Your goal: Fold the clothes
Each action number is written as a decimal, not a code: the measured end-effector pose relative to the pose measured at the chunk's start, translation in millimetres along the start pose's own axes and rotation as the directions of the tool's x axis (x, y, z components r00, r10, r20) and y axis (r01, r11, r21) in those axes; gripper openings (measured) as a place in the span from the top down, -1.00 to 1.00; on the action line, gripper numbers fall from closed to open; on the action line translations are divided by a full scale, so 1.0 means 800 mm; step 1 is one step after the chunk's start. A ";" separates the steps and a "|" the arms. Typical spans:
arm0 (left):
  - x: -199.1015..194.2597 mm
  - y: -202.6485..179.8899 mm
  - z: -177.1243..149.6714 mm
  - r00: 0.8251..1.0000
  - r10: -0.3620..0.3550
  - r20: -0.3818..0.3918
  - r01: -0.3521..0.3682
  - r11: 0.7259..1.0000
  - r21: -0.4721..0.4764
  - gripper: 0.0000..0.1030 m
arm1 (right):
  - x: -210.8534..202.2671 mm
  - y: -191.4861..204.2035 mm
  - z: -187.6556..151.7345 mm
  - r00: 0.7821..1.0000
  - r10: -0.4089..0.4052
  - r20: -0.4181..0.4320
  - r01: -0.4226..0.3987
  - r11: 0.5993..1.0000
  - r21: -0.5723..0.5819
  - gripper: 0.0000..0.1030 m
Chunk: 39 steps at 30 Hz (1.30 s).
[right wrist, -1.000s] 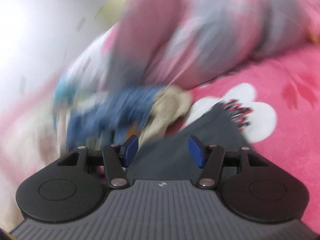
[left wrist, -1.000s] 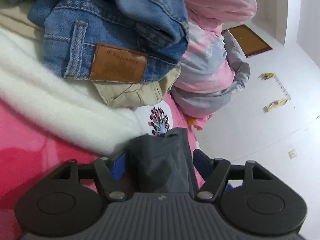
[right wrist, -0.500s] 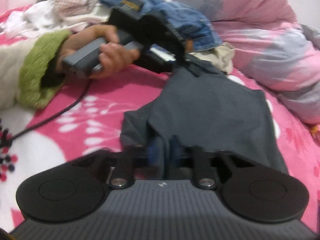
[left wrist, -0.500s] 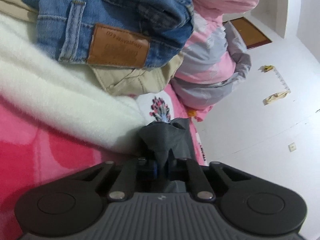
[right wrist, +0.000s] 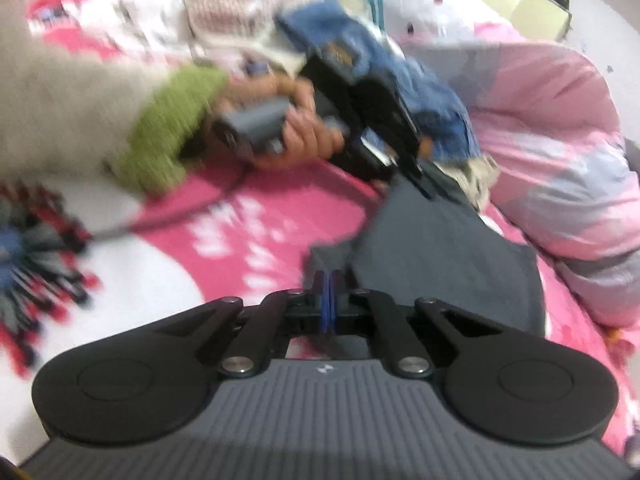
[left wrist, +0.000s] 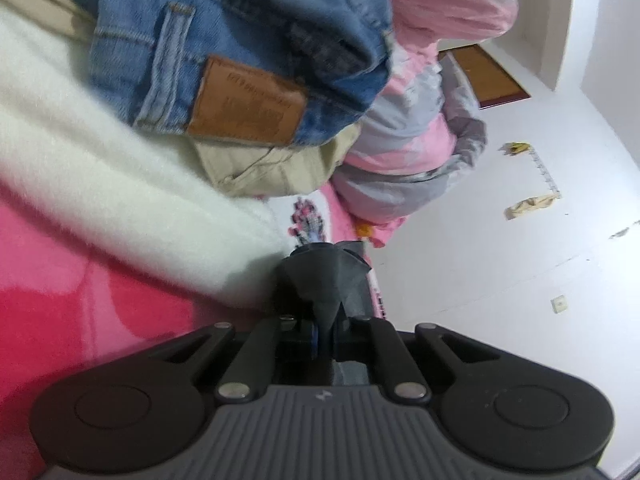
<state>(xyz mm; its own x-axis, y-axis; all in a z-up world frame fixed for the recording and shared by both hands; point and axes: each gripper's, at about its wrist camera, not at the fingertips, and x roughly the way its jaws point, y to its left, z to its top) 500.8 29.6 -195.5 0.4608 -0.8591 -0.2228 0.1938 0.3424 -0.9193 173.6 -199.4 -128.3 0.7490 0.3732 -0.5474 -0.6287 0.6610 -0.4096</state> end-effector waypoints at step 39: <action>0.004 0.011 -0.003 0.993 0.088 -0.078 -0.087 0.996 0.012 0.86 | 0.020 -0.008 -0.011 0.999 -0.037 -0.037 0.042 0.991 0.130 0.93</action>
<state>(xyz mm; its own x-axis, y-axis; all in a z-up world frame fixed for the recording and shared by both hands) 502.1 28.9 -205.5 0.4068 -0.8528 -0.3275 0.1634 0.4206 -0.8924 187.5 -203.2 -140.5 0.7634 0.3239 -0.5588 -0.5644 0.7553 -0.3333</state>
